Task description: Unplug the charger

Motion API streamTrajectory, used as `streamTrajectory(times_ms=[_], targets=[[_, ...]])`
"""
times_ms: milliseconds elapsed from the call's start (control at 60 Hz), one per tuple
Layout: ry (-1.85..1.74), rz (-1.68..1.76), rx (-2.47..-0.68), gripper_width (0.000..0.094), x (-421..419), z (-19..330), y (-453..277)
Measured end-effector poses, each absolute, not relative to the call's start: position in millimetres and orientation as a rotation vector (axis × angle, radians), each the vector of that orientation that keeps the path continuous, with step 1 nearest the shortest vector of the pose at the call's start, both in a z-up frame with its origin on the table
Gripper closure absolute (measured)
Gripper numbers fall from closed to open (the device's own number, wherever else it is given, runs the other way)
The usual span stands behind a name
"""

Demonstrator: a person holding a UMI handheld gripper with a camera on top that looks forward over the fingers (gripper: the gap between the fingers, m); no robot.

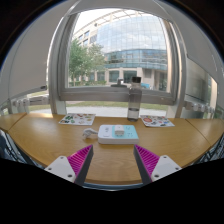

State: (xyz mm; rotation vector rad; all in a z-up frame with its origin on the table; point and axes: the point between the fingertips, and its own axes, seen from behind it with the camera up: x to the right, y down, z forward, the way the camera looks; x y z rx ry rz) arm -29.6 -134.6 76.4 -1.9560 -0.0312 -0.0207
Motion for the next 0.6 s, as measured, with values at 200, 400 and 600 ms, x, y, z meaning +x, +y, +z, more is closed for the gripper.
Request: streamTrajectory(times_ms=[200, 400, 600], targets=[[-0.003, -0.034, -1.964, 0.0151, -9, 93, -110], [0.025, -0.011, -2.065, 0.0399, -2, 76, -143], [-0.018, -0.041, -2.087, 0.0685, -28, 83, -237]])
